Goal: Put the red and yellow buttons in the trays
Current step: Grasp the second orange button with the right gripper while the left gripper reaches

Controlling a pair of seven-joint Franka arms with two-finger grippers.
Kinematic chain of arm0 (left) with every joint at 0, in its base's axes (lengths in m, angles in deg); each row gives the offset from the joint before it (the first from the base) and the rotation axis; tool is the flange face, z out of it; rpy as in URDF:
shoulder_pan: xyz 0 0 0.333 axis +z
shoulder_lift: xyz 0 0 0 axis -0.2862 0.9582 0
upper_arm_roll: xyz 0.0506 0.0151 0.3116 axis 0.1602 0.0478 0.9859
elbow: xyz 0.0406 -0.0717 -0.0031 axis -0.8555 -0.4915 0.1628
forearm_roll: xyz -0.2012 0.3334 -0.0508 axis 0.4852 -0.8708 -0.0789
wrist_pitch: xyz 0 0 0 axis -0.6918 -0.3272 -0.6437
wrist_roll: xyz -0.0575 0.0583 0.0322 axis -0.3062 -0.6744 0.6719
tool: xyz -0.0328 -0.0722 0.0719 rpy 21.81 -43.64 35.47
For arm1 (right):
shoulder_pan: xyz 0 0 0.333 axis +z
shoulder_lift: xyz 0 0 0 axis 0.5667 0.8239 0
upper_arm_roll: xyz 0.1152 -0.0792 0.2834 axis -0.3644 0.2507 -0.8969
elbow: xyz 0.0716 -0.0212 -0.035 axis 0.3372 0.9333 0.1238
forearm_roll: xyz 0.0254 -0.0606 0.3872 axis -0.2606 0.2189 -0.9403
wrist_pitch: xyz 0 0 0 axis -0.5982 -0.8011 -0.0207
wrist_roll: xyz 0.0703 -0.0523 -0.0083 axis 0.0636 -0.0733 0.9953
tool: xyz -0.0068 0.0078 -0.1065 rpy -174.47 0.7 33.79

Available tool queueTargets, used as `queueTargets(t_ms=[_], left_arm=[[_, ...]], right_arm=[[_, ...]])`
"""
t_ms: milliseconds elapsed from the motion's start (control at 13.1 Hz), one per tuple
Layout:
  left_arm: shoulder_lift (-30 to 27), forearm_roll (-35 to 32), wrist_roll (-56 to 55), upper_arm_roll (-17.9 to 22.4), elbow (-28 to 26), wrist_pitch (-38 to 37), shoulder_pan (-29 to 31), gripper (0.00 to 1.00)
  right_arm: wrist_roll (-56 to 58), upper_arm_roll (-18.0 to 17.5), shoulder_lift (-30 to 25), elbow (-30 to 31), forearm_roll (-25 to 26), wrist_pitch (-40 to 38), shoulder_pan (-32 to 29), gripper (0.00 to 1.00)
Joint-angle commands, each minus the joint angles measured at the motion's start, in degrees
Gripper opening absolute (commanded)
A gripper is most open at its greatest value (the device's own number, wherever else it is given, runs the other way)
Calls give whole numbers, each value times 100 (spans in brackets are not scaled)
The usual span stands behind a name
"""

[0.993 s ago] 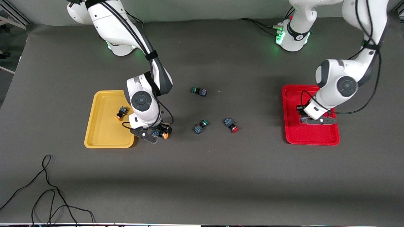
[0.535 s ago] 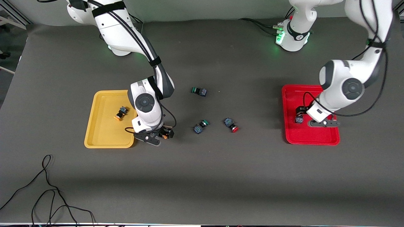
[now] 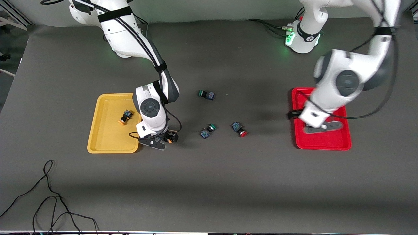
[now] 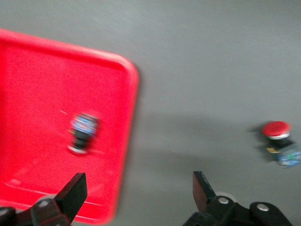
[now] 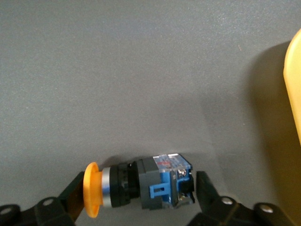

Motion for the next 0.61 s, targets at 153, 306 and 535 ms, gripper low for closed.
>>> queueTargets(t_ms=[153, 306, 535], left_arm=[[1404, 135, -3204, 91, 1580, 70, -1236, 100], [1923, 74, -4041, 91, 1662, 778, -1553, 100], [2618, 12, -4475, 126, 1662, 1414, -1835, 100]], right_arm=[[479, 16, -345, 23, -127, -291, -145, 37], [1108, 182, -810, 23, -127, -967, -302, 37], [2505, 1015, -1304, 224, -127, -1735, -365, 41]])
